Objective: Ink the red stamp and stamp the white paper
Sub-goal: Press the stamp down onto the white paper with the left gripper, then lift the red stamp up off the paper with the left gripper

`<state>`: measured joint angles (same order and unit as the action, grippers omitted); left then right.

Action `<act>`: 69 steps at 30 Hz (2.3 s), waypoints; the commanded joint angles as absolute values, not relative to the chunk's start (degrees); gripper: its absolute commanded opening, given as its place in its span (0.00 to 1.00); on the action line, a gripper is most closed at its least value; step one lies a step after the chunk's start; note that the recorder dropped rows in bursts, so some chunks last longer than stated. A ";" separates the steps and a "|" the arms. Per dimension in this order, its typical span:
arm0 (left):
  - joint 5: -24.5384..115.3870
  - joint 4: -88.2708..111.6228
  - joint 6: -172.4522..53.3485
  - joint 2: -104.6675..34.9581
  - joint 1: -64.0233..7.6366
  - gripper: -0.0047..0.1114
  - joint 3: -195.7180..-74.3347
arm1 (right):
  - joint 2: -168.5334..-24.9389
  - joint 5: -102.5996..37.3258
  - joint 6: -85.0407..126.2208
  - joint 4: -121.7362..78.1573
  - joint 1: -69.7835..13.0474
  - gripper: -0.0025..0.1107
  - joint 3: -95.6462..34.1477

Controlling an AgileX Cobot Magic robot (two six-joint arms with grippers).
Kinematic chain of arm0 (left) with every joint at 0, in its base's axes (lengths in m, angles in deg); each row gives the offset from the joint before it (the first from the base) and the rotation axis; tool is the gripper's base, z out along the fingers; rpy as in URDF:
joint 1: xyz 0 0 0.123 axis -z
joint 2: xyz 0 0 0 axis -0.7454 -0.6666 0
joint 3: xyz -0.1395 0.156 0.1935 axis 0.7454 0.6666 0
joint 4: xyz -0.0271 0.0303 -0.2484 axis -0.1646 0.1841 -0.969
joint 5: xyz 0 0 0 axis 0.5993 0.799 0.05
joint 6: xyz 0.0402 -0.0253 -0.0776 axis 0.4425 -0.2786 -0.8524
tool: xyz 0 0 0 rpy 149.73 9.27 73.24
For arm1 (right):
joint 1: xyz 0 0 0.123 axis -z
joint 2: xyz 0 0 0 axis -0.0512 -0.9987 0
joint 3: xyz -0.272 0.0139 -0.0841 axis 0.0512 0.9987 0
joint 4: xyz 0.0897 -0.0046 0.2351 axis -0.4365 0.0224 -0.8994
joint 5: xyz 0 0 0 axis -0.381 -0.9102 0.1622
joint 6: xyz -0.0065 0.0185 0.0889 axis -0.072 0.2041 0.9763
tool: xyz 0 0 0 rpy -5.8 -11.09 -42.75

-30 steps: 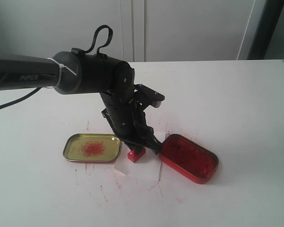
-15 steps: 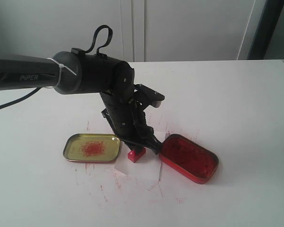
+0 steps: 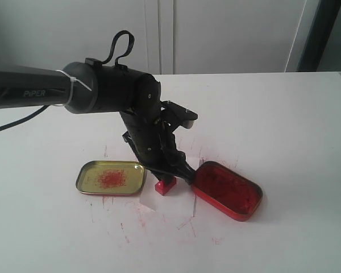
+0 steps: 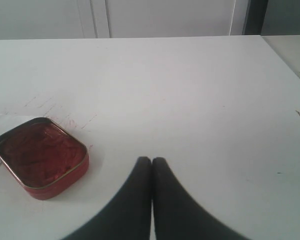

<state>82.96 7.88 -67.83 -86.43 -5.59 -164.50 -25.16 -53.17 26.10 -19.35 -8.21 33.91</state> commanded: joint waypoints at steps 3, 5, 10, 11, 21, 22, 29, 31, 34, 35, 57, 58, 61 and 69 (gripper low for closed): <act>82.02 2.98 -68.14 -88.33 -4.79 0.04 -161.76 | -24.94 -52.43 26.02 -18.94 -8.07 0.02 34.15; 81.45 2.98 -68.06 -87.20 -4.79 0.04 -161.76 | -24.94 -52.43 26.02 -18.94 -8.07 0.02 34.15; 81.06 2.98 -68.06 -85.64 -4.79 0.04 -161.76 | -24.94 -52.43 26.02 -18.94 -8.07 0.02 34.15; 81.06 2.98 -68.06 -85.64 -4.79 0.04 -161.76 | -24.94 -52.43 26.02 -18.94 -8.07 0.02 34.15; 80.92 2.76 -68.06 -85.67 -5.18 0.04 -161.76 | -24.94 -52.43 26.02 -18.94 -8.07 0.02 34.15; 80.92 2.59 -68.06 -85.67 -5.45 0.04 -161.76 | -24.94 -52.43 26.02 -18.94 -8.07 0.02 34.15; 81.02 -5.91 -63.24 -85.67 -7.79 0.04 -161.76 | -24.94 -52.43 26.02 -18.94 -8.07 0.02 34.15; 81.02 -10.51 -60.03 -85.67 -8.41 0.04 -161.76 | -24.94 -52.43 26.02 -18.94 -8.07 0.02 34.15; 81.02 -15.18 -56.64 -85.67 -9.09 0.04 -161.76 | -24.94 -52.43 26.02 -18.94 -8.07 0.02 34.15; 81.02 -15.81 -56.04 -85.67 -9.24 0.04 -161.76 | -24.94 -52.43 26.02 -18.94 -8.07 0.02 34.15; 87.26 -12.22 -54.64 -76.34 -14.42 0.04 -161.76 | -24.94 -52.43 26.02 -18.94 -8.07 0.02 34.15; 87.88 -13.62 -53.55 -76.34 -15.25 0.04 -161.76 | -24.94 -52.43 26.02 -18.94 -8.07 0.02 34.15; 90.27 -19.34 -49.46 -76.34 -18.56 0.04 -161.65 | -24.94 -52.43 26.02 -18.94 -8.07 0.02 34.15; 94.90 -34.31 -39.31 -76.34 -23.64 0.04 -161.65 | -24.94 -52.43 26.02 -18.94 -8.07 0.02 34.15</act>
<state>92.42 -29.00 -42.72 -77.08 -22.59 -161.98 -25.16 -53.17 26.10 -19.35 -8.21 33.91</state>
